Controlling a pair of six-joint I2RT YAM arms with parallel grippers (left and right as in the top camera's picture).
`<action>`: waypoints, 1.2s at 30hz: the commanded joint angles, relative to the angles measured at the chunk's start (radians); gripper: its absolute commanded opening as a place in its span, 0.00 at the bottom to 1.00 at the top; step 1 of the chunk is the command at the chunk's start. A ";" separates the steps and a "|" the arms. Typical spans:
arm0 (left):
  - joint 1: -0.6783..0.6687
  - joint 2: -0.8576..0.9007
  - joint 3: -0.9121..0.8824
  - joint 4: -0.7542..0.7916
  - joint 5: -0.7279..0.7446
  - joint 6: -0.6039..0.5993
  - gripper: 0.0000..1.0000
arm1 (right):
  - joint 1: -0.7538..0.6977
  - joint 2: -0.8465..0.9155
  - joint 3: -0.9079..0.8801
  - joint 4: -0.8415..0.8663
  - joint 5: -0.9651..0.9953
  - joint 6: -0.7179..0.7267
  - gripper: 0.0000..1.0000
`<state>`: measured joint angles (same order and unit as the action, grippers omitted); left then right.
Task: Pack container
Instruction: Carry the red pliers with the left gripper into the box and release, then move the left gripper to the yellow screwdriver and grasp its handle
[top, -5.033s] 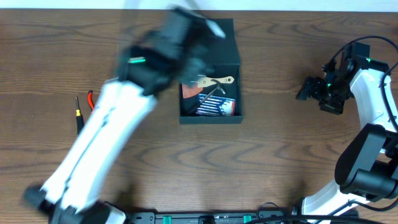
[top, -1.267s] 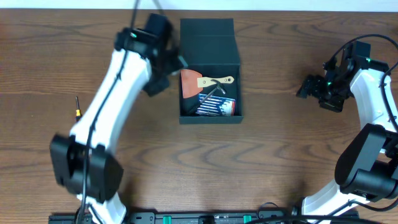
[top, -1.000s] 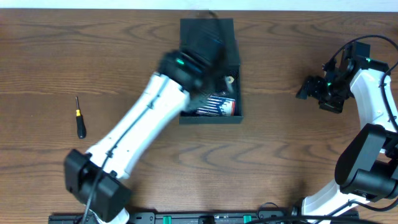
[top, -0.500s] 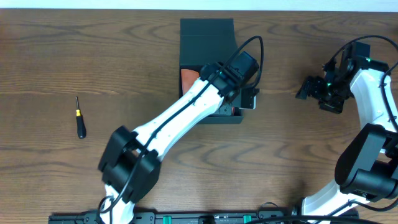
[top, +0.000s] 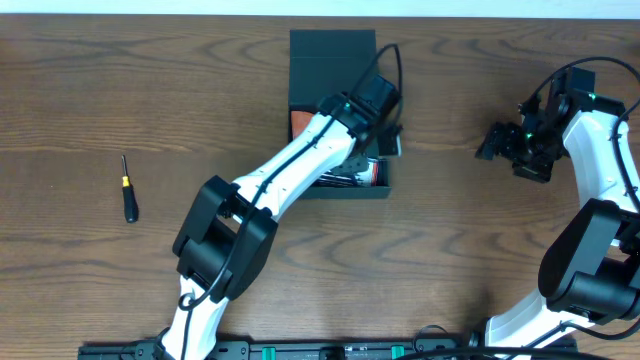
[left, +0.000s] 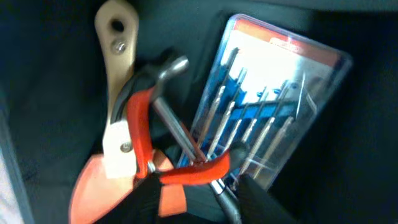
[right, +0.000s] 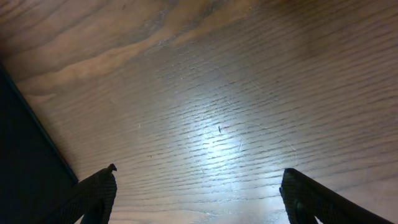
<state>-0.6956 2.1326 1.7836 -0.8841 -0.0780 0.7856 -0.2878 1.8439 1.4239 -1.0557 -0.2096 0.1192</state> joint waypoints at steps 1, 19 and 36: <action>0.030 -0.100 0.004 -0.016 -0.012 -0.200 0.51 | 0.000 0.002 -0.002 -0.003 -0.008 0.008 0.86; 0.739 -0.440 -0.013 -0.325 -0.088 -0.414 0.74 | 0.000 0.002 -0.002 0.036 -0.008 0.008 0.89; 1.059 -0.136 -0.171 -0.309 0.165 -0.510 0.66 | 0.000 0.002 -0.002 0.088 -0.008 0.007 0.88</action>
<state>0.3660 1.9598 1.6592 -1.2015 0.0460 0.2871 -0.2878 1.8439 1.4235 -0.9703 -0.2100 0.1196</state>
